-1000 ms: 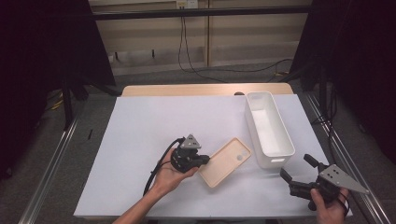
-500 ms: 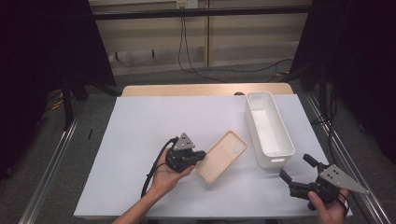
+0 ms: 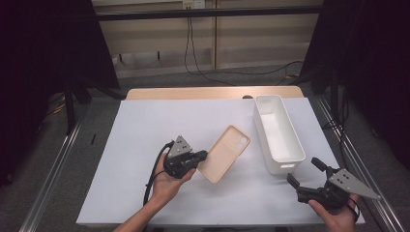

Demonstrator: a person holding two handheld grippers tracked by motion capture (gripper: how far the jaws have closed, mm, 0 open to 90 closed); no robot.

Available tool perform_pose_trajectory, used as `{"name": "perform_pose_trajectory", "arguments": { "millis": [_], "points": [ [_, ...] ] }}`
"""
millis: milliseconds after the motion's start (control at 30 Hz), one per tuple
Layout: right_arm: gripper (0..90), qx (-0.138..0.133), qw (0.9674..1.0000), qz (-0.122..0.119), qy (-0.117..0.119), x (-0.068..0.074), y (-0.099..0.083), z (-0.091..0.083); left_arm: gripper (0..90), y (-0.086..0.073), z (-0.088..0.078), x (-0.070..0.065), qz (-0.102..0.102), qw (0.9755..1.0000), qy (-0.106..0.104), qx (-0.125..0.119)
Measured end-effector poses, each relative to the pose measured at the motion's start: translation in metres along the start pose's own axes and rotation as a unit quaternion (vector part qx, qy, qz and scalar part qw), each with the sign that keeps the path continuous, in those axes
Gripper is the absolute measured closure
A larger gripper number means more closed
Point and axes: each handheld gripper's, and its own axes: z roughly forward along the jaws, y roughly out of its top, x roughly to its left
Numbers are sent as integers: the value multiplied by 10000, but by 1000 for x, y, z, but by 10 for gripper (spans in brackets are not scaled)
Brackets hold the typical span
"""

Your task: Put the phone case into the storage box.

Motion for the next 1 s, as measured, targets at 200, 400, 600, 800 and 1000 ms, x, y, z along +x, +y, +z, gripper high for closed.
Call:
{"name": "perform_pose_trajectory", "arguments": {
  "millis": [200, 400, 600, 800, 1000],
  "points": [
    [0, 36, 9999, -32, 130, 6, 5, 6, 875, -2, -14, 0, -8, 9997, 155, -205],
    [0, 60, 9994, -63, 321, 14, 17, 15, 875, -9, -23, -1, 21, 9987, 272, -428],
    [8, -16, 9982, -184, 569, 26, 32, 32, 876, -12, -22, -1, 63, 9978, 402, -531],
    [29, -93, 9965, -171, 814, 39, 39, 52, 875, -9, -16, -5, 63, 9973, 406, -608],
    [37, -145, 9956, -132, 917, 48, 46, 67, 875, -3, -8, -12, 161, 9973, 357, -616]
  ]
}}
